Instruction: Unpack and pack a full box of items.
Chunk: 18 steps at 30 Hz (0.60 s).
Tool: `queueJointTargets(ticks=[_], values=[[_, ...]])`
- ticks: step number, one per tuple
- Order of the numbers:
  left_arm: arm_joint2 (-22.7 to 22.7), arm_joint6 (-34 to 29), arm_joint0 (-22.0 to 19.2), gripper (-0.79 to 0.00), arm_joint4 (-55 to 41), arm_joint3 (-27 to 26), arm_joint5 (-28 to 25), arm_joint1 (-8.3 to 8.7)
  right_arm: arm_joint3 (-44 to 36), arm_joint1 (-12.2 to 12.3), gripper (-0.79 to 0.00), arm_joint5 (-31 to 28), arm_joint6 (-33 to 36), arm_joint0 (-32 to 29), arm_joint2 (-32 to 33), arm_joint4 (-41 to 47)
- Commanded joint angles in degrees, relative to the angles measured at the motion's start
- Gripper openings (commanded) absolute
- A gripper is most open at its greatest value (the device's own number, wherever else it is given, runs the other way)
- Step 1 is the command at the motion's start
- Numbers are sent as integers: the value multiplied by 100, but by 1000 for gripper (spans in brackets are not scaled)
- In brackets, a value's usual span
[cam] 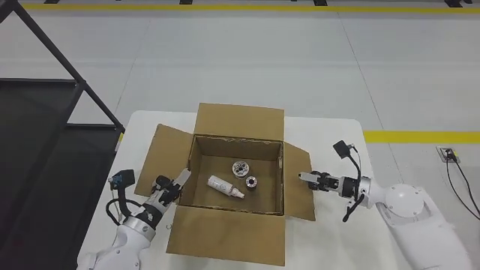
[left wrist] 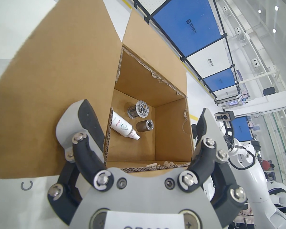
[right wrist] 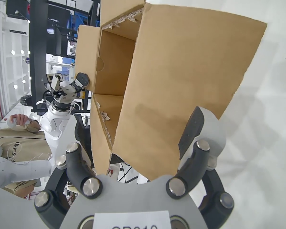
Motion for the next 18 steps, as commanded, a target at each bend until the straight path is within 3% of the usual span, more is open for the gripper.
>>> queueJointTargets(ticks=[1, 18], values=[[1, -6, -23, 0, -36, 64, 2, 0, 46, -11, 0, -96, 66, 18, -75, 7], [70, -63, -86, 0, -102, 245, -20, 12, 656, -90, 0, -561, 329, 264, -414, 402]])
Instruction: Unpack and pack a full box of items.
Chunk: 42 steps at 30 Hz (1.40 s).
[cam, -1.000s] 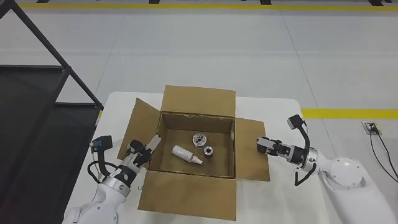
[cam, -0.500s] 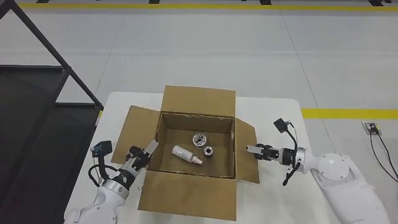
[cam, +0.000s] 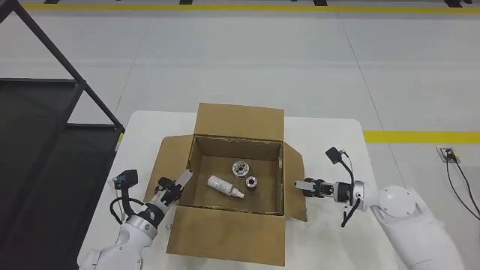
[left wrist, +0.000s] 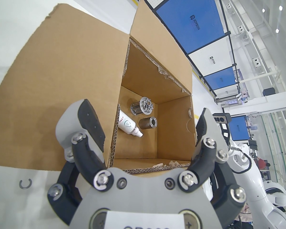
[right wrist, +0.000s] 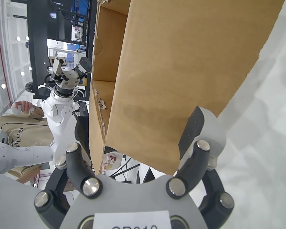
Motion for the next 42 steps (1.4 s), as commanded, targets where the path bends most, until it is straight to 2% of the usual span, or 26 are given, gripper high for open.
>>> queueJointTargets(ticks=[1, 16, 24, 28, 34, 42], values=[[10, -1, 13, 0, 5, -5, 0, 2, 26, -4, 0, -14, 3, 15, -18, 14], [85, 68, 74, 0, 15, -33, 6, 6, 62, -9, 0, -72, 34, 87, -108, 16], [-8, 276, 226, 0, -23, -266, -44, 9, -393, -1, 0, -289, -205, 50, -36, 104], [-38, 318, 287, 0, -16, -370, -72, 13, -937, -22, 0, -151, -543, 81, -152, -349], [-47, 455, 358, 0, -44, -482, -142, 10, -1661, -141, 0, 210, -1500, 166, -577, -1255], [-38, 478, 381, 0, -100, -518, -186, 7, -1678, -146, 0, 221, -1540, 172, -589, -1274]])
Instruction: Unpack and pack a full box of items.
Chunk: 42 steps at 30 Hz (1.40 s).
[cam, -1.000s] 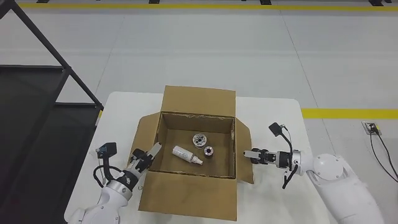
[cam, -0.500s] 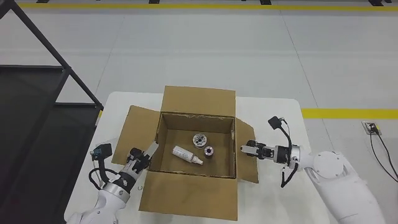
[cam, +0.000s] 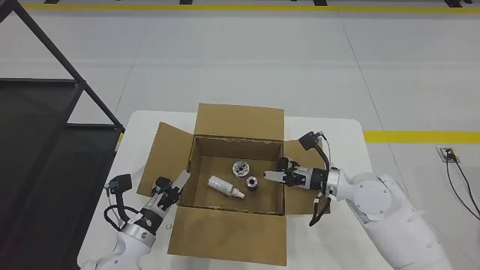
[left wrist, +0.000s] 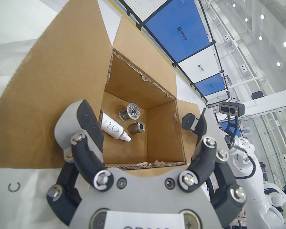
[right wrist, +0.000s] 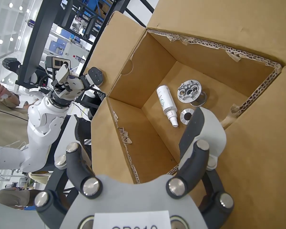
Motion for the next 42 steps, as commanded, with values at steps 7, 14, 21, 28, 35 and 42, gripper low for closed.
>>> queueJointTargets(ticks=[7, 14, 21, 28, 35, 42], values=[[0, 9, 1, 0, 4, 3, 2, 0, -124, -22, 0, -45, 128, 19, -152, -117], [-126, 174, -22, 0, -349, -14, 69, -15, -340, -341, 0, 1508, 323, 959, -1399, -1961], [-379, 406, 246, 0, -854, -78, -157, -27, 598, -966, 0, 2729, 291, 1983, -2642, -2580], [-569, 560, 499, 0, -1077, -138, -384, -31, 2025, -1653, 0, 3024, 134, 2656, -3374, -2409], [-678, 586, 620, 0, -1103, -199, -479, -27, 3126, -2247, 0, 2983, -44, 2997, -3841, -2487], [-696, 572, 660, 0, -1041, -227, -529, -25, 4026, -2715, 0, 2895, -299, 3131, -4012, -2500]])
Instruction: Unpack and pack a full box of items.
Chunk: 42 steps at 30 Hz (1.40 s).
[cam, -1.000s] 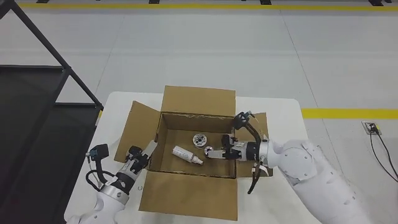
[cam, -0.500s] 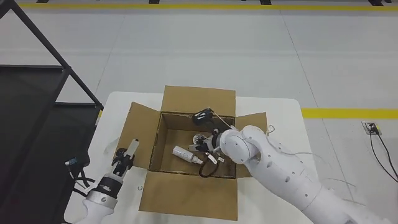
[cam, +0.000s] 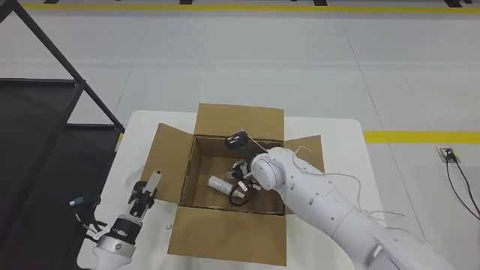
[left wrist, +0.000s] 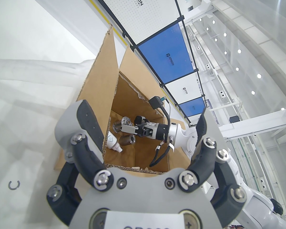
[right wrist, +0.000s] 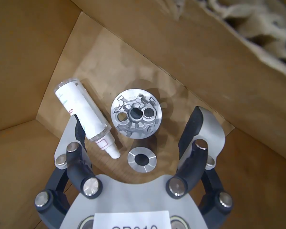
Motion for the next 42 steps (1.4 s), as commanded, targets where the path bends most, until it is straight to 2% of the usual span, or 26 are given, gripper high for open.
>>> queueJointTargets(ticks=[1, 2, 6, 7, 17, 25, 32, 38, 42], values=[[-16, -8, 7, 0, 5, -8, -11, 1, 236, -119, -117, -21, -26, 31, -28, 2], [-24, -12, 11, 0, 2, -9, -16, 2, 348, -175, -369, -51, -25, 49, -37, 11], [-56, -31, 15, 0, -5, -12, -13, 4, 725, -377, -597, -179, -36, 111, -53, 32], [-62, -36, 13, 0, -9, -10, -15, 4, 807, -422, -782, -211, -40, 122, -51, 39], [-42, -106, -77, 0, 19, 25, 33, 7, 1245, -648, -785, -614, -206, 186, 75, 0], [71, -221, -197, 0, 123, 53, 105, 10, 853, -510, -785, -866, -408, 103, 334, -185], [217, -306, -344, 0, 233, 70, 170, 11, -551, -34, -785, -641, -249, -248, 810, -743], [321, -344, -438, 0, 303, 102, 217, 10, -2515, 582, -785, -215, 189, -1047, 1649, -1571], [384, -356, -500, 0, 351, 124, 269, 8, -4050, 993, -785, 149, 696, -1797, 2460, -2399]])
